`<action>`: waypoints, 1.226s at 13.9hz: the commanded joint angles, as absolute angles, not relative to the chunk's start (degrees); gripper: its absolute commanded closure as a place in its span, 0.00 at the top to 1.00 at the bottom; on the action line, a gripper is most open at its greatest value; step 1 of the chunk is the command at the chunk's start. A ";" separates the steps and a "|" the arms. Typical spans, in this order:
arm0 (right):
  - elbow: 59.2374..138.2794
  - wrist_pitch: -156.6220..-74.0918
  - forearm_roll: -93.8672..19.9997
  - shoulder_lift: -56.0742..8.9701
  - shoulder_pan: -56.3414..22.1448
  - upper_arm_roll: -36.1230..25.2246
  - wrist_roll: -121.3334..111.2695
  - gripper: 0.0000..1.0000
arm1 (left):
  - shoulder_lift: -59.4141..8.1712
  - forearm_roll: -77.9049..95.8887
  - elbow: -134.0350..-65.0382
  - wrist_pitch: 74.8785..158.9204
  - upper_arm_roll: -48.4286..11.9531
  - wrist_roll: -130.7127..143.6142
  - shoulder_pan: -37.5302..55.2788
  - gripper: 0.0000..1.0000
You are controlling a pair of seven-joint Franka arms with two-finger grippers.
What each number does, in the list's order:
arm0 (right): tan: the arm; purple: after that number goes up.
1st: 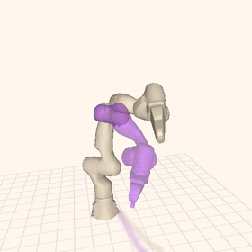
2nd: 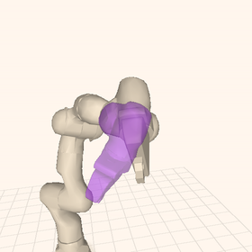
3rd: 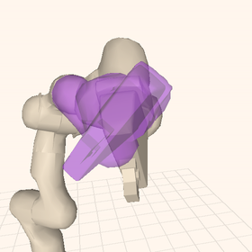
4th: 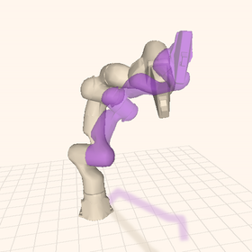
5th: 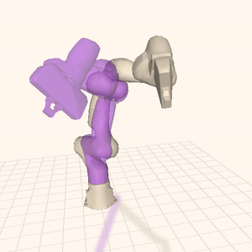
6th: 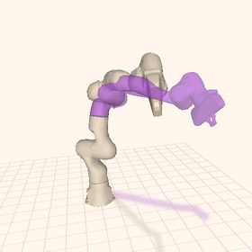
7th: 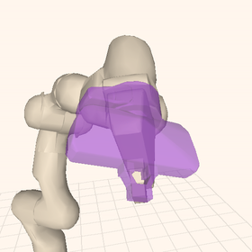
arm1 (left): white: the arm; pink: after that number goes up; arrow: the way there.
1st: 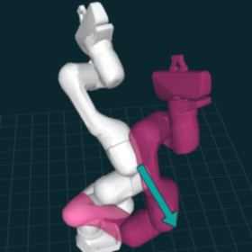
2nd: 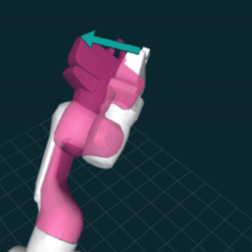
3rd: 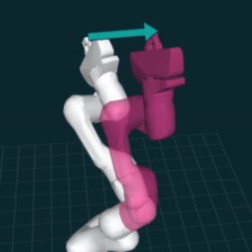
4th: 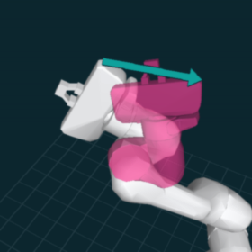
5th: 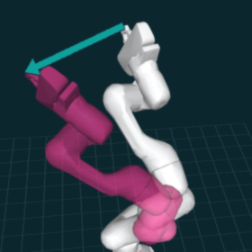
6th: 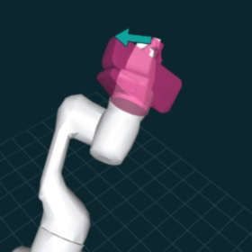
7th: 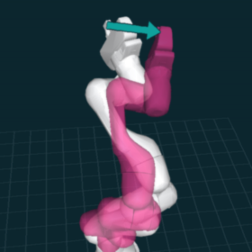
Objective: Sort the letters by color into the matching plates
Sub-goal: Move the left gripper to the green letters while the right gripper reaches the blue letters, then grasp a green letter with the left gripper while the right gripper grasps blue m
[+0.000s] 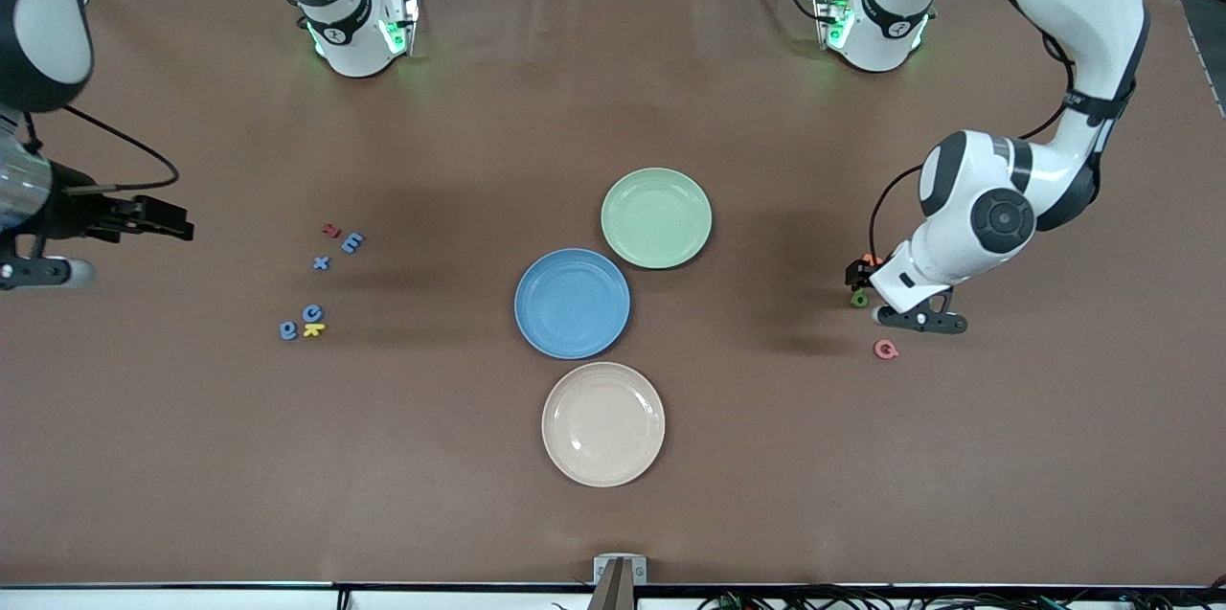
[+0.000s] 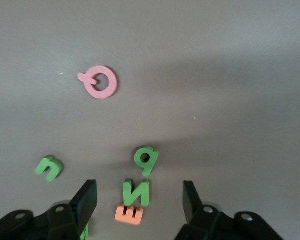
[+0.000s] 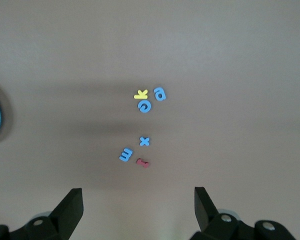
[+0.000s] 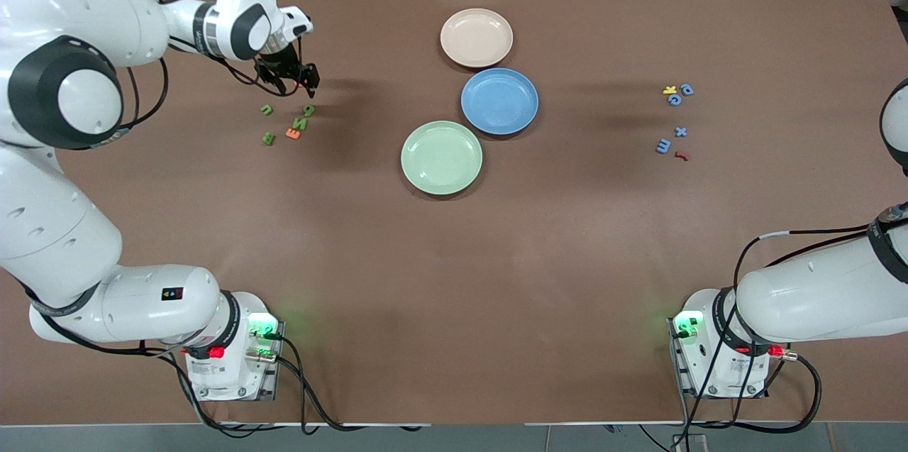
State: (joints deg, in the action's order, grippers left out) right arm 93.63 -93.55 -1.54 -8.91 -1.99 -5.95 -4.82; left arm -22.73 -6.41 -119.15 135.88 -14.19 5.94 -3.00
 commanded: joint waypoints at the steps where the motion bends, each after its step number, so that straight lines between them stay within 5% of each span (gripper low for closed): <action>1: 104.80 -103.57 -1.49 -7.82 -1.76 -6.06 -5.27 0.99 | -24.95 -7.73 -118.48 137.63 -14.41 5.36 -3.08 0.73; 3: 116.49 -114.91 -1.58 -7.21 -1.67 -6.06 -5.10 0.99 | -26.27 -7.73 -118.30 138.77 -14.41 5.36 -2.90 0.68; 6: 125.40 -120.75 -1.67 -6.50 -2.89 -5.98 0.14 0.98 | -27.86 -8.87 -118.21 140.71 -14.41 5.36 -2.81 0.60; 13: 128.67 -121.90 -1.67 -8.34 -11.25 -5.98 25.04 0.97 | -29.53 -10.81 -118.04 142.38 -14.41 5.36 -2.99 0.51; 17: 133.05 -130.67 -1.84 -8.96 -10.02 -5.98 25.05 0.97 | -30.23 -10.81 -118.21 142.56 -14.33 5.36 -2.99 0.47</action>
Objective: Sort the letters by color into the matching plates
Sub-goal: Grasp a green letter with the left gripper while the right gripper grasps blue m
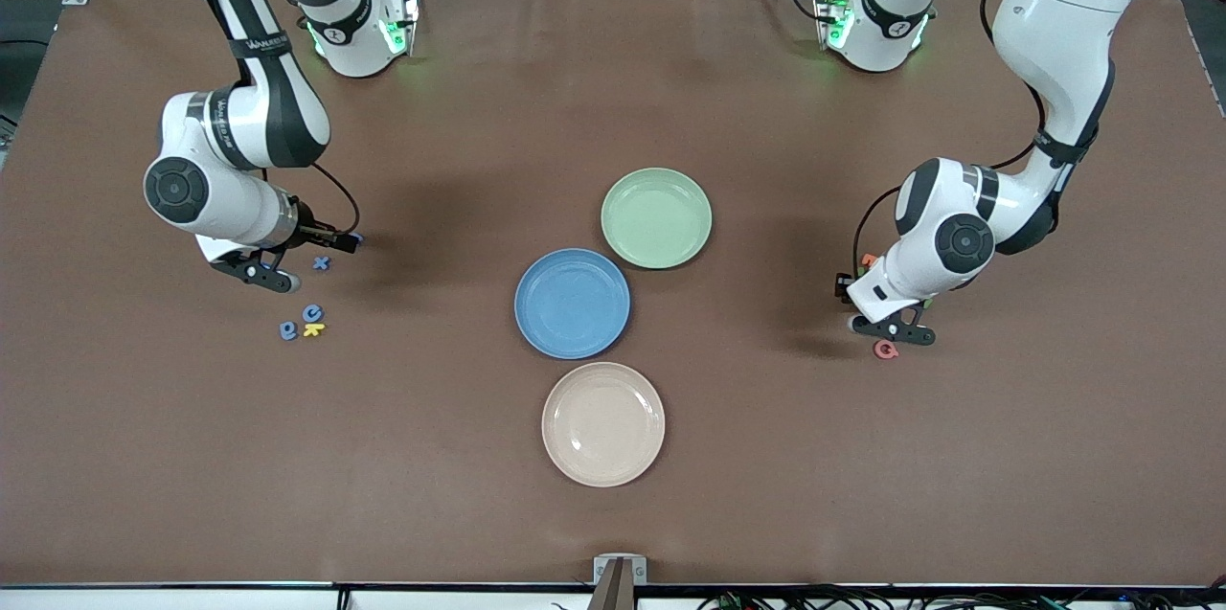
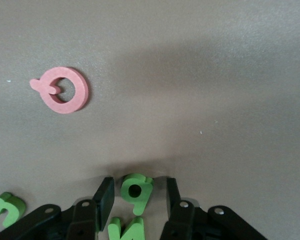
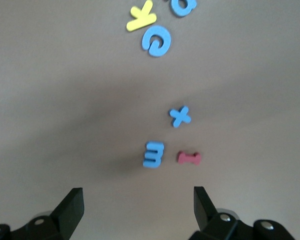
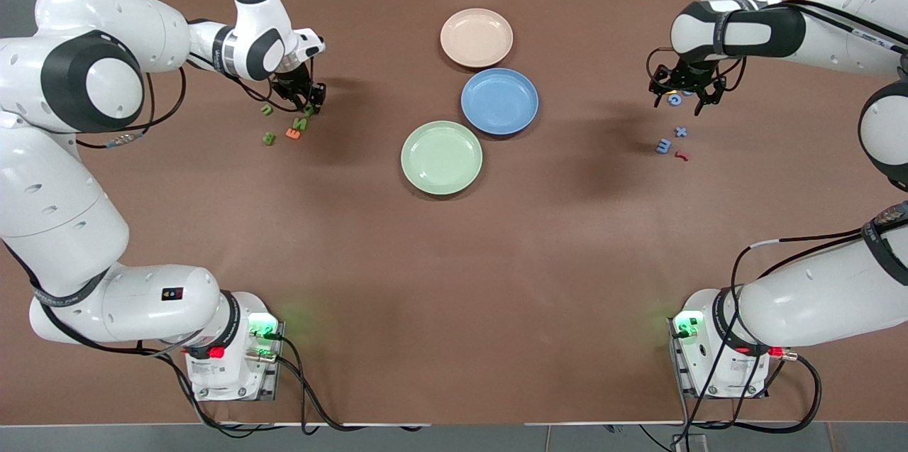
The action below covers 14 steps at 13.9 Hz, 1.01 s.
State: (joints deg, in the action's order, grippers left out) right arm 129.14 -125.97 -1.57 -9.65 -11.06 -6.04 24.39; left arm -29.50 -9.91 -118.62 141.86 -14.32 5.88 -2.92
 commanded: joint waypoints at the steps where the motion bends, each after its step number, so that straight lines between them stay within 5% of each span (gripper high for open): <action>1: 134.20 -132.61 -2.11 -8.88 -9.93 -5.98 25.14 0.97 | -30.41 -10.81 -118.21 142.56 -14.33 5.45 -2.99 0.46; 3: 135.09 -134.21 -4.30 -9.14 -9.23 -5.98 25.14 0.97 | -30.76 -10.81 -118.21 142.56 -14.33 5.36 -3.08 0.36; 6: 135.09 -136.13 -6.50 -11.42 -8.96 -5.98 25.14 0.95 | -30.15 -10.81 -118.21 142.12 -14.50 6.32 -2.99 0.03; 14: 135.09 -140.10 -7.82 -16.70 -9.32 -5.80 25.14 0.88 | -27.68 -10.63 -113.13 133.61 -24.86 22.12 -1.76 0.00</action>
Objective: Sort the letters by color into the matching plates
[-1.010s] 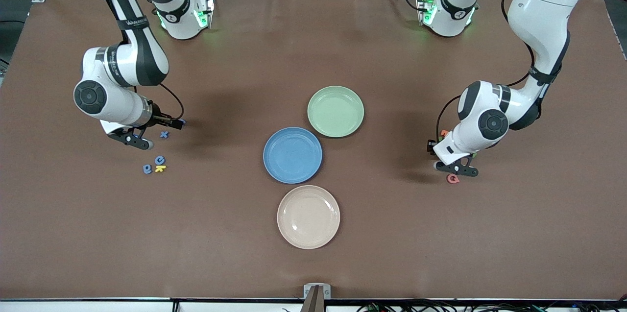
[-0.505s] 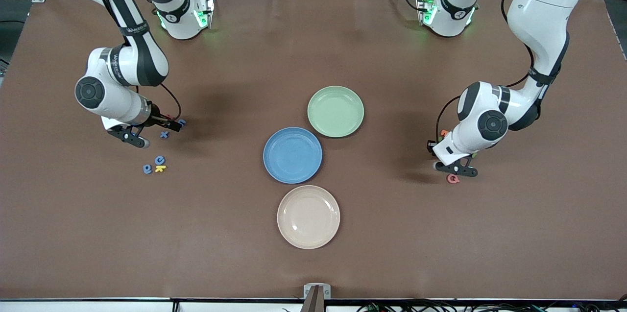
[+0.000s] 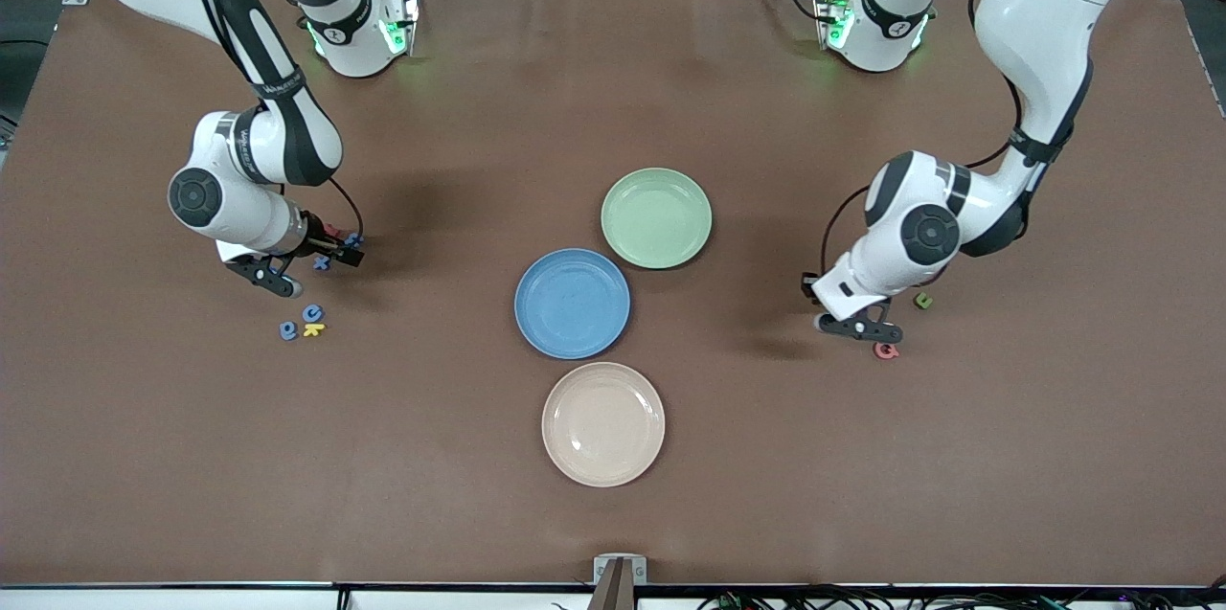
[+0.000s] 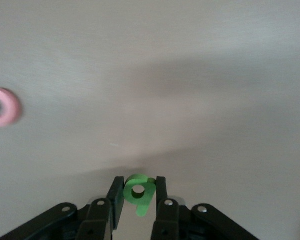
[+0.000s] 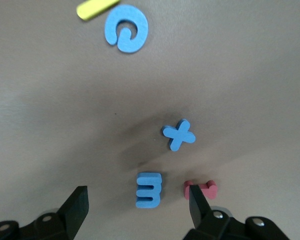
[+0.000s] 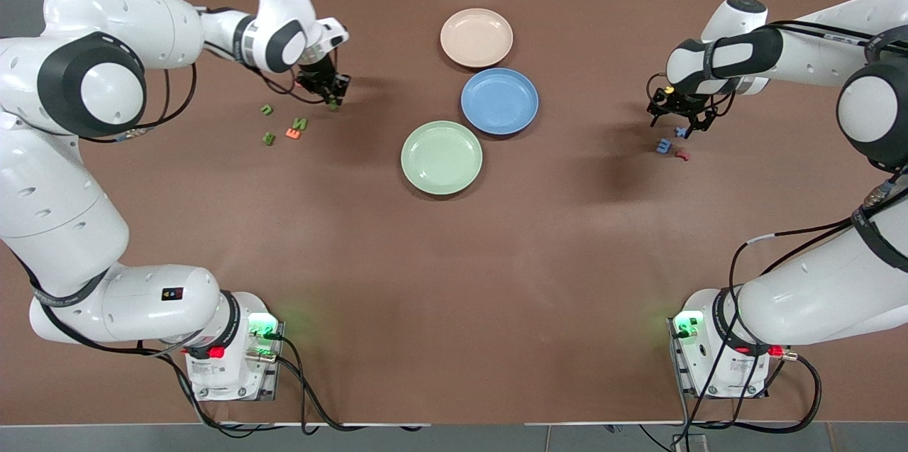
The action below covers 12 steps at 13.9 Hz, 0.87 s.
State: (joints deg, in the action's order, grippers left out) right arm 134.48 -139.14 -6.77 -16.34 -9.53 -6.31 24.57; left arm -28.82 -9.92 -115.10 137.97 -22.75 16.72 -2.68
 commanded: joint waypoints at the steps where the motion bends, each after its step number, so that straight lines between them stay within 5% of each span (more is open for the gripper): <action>1: 135.09 -140.10 -7.82 -17.13 -9.40 -5.80 25.14 0.88 | -27.60 -10.63 -112.33 132.03 -25.83 24.85 -1.15 0.00; 5: 134.91 -140.97 -10.02 -19.07 -10.28 -5.63 24.96 0.81 | -27.86 -10.63 -112.24 131.75 -31.19 37.85 0.70 0.00; 12: 134.82 -141.77 -10.20 -20.74 -11.25 -5.62 24.87 0.68 | -28.65 -10.55 -111.80 132.01 -31.82 56.50 11.68 0.01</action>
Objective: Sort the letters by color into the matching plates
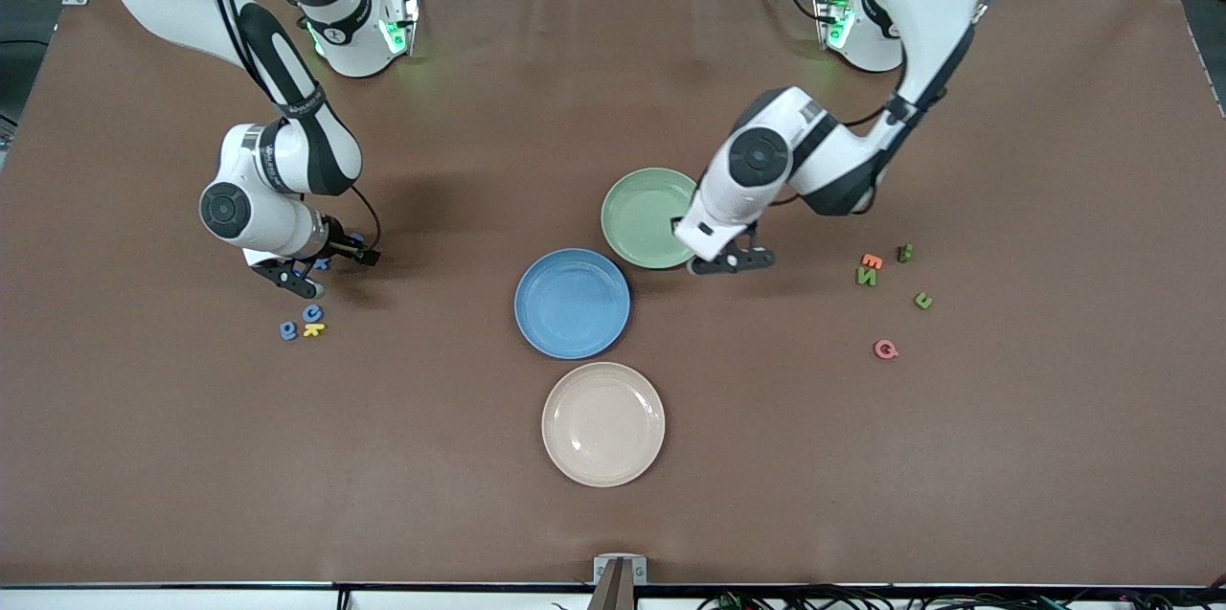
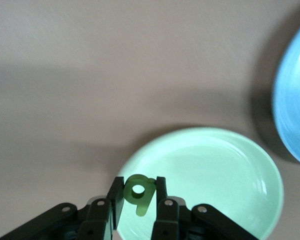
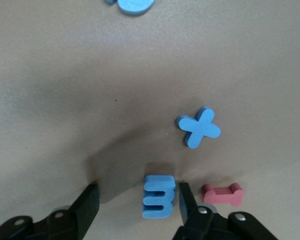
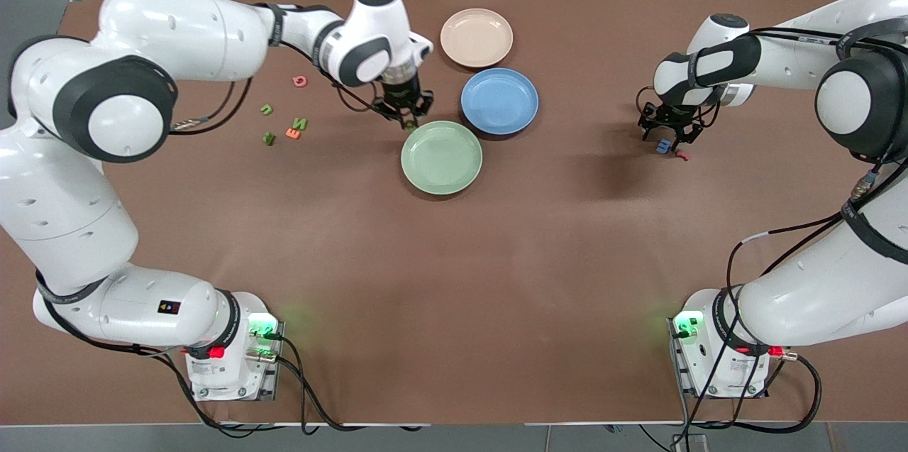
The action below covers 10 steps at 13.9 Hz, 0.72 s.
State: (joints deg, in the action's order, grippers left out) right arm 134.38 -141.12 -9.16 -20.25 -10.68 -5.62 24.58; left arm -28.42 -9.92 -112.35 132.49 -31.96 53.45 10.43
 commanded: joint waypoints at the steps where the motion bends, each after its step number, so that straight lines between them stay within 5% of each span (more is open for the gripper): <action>1: 134.82 -141.77 -10.20 -20.74 -11.25 -5.62 24.79 0.62 | -29.35 -10.55 -111.80 132.36 -31.82 58.60 13.17 0.01; 3: 134.65 -141.77 -10.20 -20.74 -11.16 -5.62 24.61 0.50 | -30.49 -10.55 -111.36 132.63 -31.82 60.73 14.67 0.14; 4: 134.56 -141.77 -10.20 -20.74 -10.90 -5.62 24.35 0.42 | -30.58 -10.63 -111.36 132.63 -31.82 60.82 14.76 0.37; 5: 134.39 -141.77 -10.20 -20.74 -10.72 -5.62 24.26 0.36 | -30.59 -10.46 -111.10 132.63 -31.82 60.99 14.77 0.74; 6: 134.30 -141.77 -10.20 -20.74 -10.72 -5.62 24.26 0.29 | -30.59 -10.63 -110.40 132.45 -31.82 61.17 14.77 0.99; 10: 133.33 -140.98 -10.20 -20.39 -11.25 -5.71 24.26 0.11 | -29.89 -10.90 -104.87 130.61 -28.93 60.30 12.75 1.00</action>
State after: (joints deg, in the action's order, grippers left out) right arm 134.00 -140.54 -9.58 -19.73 -10.83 -5.80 24.47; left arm -30.17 -9.92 -108.07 132.55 -30.73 60.20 14.03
